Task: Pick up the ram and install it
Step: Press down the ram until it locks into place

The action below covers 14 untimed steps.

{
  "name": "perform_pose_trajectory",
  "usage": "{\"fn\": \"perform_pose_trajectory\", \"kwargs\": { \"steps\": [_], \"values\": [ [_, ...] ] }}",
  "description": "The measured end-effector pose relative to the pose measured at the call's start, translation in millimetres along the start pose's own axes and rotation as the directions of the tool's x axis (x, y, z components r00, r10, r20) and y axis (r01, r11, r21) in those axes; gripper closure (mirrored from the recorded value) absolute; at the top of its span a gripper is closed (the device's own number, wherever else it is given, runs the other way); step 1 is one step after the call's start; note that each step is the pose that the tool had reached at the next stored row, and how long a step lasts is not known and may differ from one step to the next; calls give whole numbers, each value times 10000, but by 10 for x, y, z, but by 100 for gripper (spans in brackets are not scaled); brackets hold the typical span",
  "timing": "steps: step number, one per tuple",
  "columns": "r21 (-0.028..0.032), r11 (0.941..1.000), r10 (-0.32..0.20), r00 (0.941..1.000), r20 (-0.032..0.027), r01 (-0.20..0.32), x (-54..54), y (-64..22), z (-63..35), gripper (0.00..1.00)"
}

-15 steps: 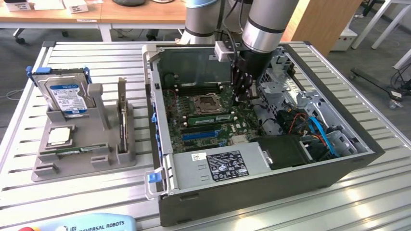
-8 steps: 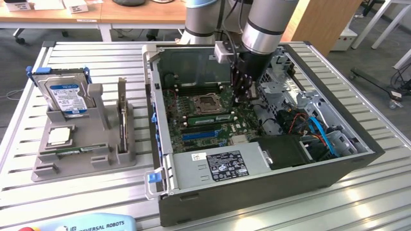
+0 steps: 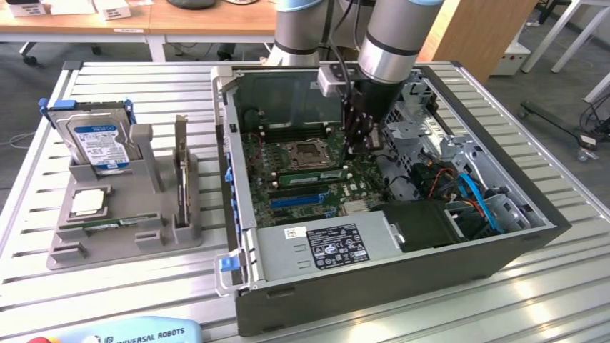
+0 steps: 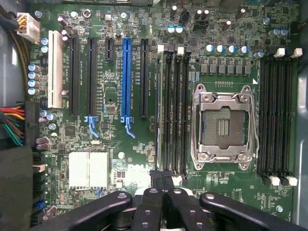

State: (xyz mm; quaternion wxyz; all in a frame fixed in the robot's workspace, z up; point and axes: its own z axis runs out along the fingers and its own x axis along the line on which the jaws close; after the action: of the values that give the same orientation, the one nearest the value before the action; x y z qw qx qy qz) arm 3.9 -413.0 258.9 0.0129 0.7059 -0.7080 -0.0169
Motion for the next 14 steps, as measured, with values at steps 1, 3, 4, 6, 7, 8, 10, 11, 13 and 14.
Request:
{"fn": "perform_pose_trajectory", "kwargs": {
  "steps": [1, 3, 4, 6, 7, 8, 10, 11, 13, 14],
  "values": [
    [1, 10000, 1, 10000, 2, -1, 0, 0, 5, 90],
    [1, 10000, 1, 10000, 2, -1, 0, 0, 15, 90],
    [1, 10000, 1, 10000, 1, -1, 0, -1, 21, 90],
    [1, 10000, 1, 10000, 2, -1, 0, -1, 33, 90],
    [1, 10000, 1, 10000, 1, -1, 0, -2, 40, 90],
    [1, 10000, 1, 10000, 1, -1, 0, -2, 47, 90],
    [1, 10000, 1, 10000, 1, -1, 0, -3, 62, 90],
    [0, 10000, 1, 10000, 2, -1, 0, -3, 71, 90],
    [1, 10000, 1, 10000, 2, -1, 0, -4, 86, 90],
    [0, 10000, 1, 10000, 0, -1, 0, -4, 87, 90]
  ]
}}
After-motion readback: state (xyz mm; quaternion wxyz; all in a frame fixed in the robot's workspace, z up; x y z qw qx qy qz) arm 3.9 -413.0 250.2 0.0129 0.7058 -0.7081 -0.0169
